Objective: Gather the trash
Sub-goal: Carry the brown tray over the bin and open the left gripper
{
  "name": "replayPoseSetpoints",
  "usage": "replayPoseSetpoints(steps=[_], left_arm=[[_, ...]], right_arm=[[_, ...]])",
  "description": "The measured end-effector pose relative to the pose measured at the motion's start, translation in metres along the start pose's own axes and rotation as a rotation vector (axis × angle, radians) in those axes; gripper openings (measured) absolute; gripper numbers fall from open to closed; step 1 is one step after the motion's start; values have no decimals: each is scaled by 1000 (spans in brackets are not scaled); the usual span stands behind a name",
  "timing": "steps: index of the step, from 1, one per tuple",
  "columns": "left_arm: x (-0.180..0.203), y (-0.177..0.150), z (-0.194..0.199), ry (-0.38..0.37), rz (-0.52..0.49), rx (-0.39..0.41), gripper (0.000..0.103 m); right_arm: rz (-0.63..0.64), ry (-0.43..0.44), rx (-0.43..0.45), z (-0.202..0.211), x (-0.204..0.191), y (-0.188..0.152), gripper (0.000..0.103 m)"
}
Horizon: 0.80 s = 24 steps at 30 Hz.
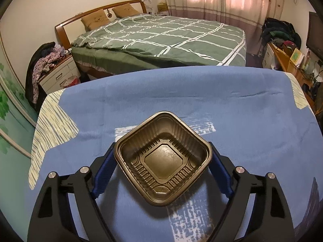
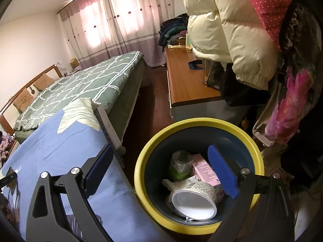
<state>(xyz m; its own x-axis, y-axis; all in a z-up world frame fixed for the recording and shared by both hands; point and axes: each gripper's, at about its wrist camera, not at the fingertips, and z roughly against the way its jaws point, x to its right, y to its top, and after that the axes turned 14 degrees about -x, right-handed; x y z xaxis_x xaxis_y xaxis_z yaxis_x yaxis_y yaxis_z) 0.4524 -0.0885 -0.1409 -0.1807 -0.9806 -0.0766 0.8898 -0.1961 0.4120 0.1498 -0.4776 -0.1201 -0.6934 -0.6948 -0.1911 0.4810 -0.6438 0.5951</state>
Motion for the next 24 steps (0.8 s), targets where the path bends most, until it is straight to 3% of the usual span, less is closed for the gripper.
replayPoseSetpoints(steps=[6, 10, 19, 24], left_arm=[[24, -20, 34, -25, -63, 44, 83], [60, -36, 68, -75, -139, 77, 83], [185, -78, 138, -253, -381, 138, 83], [263, -94, 156, -311, -485, 135, 83]], right_arm=[[-13, 14, 10, 5, 6, -3, 90], [0, 78, -21, 13, 10, -6, 90], [102, 59, 3, 60, 46, -21, 90], [111, 36, 15, 75, 74, -25, 90]])
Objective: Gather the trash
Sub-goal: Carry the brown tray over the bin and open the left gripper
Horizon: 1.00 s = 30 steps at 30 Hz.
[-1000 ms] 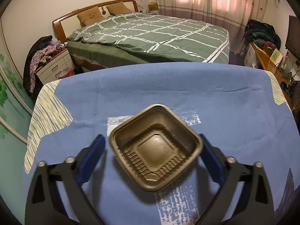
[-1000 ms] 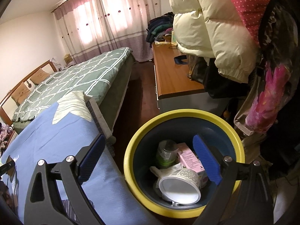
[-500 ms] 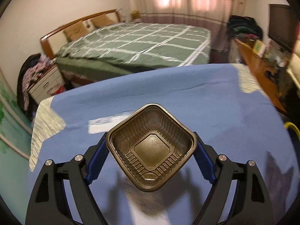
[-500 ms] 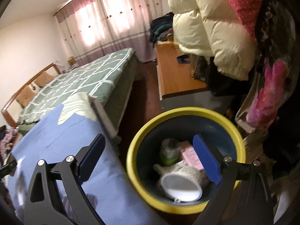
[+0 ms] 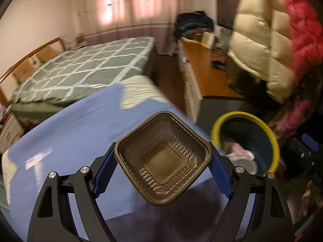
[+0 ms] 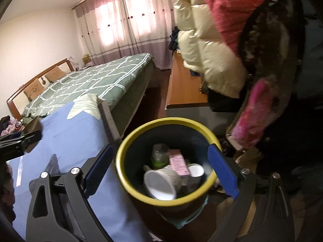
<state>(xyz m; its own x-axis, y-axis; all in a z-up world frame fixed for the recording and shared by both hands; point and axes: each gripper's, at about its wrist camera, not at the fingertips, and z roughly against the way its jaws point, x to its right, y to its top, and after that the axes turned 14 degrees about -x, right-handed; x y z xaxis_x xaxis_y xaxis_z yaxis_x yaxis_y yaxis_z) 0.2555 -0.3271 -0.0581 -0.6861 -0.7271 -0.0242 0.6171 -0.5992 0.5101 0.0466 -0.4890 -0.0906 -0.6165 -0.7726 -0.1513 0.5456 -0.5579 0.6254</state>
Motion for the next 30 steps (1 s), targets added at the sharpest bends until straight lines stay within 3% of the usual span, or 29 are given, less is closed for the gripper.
replayPoseSetpoints(steps=[10, 19, 22, 27, 30], left_arm=[[126, 42, -60, -78, -144, -108, 84], [188, 57, -98, -84, -196, -158, 87], [193, 57, -97, -89, -184, -158, 96], [175, 48, -70, -68, -147, -117, 97], [147, 30, -32, -60, -96, -59, 97]], right_arm=[[-56, -28, 46, 30, 62, -18, 90], [-85, -36, 48, 38, 89, -21, 90], [-86, -28, 35, 36, 91, -23, 90], [-60, -20, 28, 40, 84, -25, 90], [-37, -3, 26, 44, 76, -25, 90]])
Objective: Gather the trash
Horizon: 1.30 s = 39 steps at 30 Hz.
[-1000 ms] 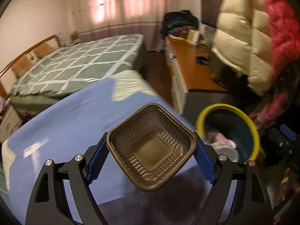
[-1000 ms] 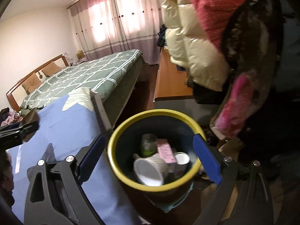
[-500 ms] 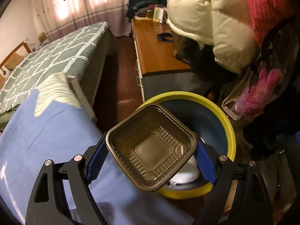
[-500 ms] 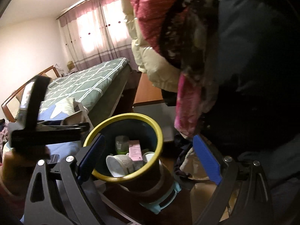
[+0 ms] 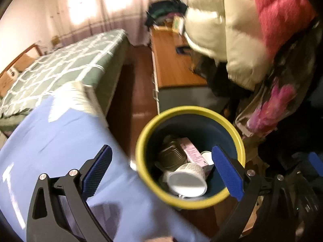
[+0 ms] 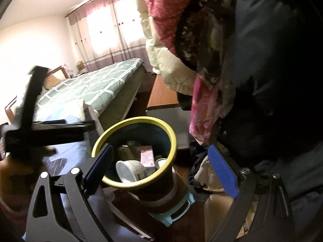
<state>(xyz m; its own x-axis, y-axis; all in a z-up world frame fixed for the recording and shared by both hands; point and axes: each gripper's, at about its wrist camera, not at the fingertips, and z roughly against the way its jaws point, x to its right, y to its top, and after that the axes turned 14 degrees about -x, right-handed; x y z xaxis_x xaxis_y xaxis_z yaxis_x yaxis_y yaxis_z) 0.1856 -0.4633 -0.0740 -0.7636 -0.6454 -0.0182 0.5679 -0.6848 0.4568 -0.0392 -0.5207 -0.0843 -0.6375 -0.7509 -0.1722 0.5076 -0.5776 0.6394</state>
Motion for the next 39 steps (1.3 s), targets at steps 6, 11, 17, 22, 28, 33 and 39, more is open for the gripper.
replayPoseSetpoints(steps=[6, 11, 17, 22, 28, 33, 39], left_arm=[[-53, -81, 96, 82, 136, 174, 98], [-100, -174, 169, 258, 313, 287, 98], [-140, -266, 227, 358, 471, 285, 98], [-153, -331, 267, 424, 580, 338, 98], [-157, -378, 281, 476, 665, 371, 98], [-159, -383, 276, 464, 686, 353, 98], [-153, -381, 278, 469, 679, 361, 98]], right_arm=[[75, 61, 4, 14, -26, -3, 92], [156, 114, 23, 34, -55, -10, 93], [245, 159, 61, 63, -86, -20, 93], [300, 185, 94, 88, -100, -31, 95], [326, 208, 113, 103, -108, -36, 96], [338, 226, 103, 105, -114, -39, 96], [342, 239, 104, 107, -114, -40, 96]])
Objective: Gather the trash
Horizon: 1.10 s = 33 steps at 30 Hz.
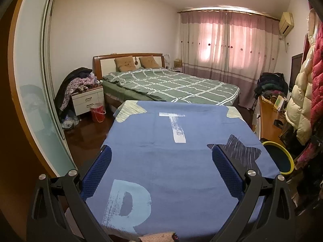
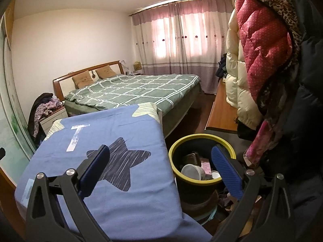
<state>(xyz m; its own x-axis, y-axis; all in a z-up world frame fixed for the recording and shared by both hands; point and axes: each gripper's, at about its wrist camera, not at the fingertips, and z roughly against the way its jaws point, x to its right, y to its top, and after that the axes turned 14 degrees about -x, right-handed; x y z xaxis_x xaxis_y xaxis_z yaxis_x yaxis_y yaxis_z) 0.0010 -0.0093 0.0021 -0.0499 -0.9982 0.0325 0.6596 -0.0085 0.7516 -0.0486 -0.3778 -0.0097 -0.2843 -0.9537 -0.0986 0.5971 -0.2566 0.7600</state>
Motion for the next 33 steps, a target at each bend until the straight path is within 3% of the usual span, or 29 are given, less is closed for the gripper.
replayPoseSetpoints(steps=[33], left_arm=[[10, 4, 7, -7, -14, -4, 98]], right_arm=[[-6, 11, 4, 2, -2, 1, 96]])
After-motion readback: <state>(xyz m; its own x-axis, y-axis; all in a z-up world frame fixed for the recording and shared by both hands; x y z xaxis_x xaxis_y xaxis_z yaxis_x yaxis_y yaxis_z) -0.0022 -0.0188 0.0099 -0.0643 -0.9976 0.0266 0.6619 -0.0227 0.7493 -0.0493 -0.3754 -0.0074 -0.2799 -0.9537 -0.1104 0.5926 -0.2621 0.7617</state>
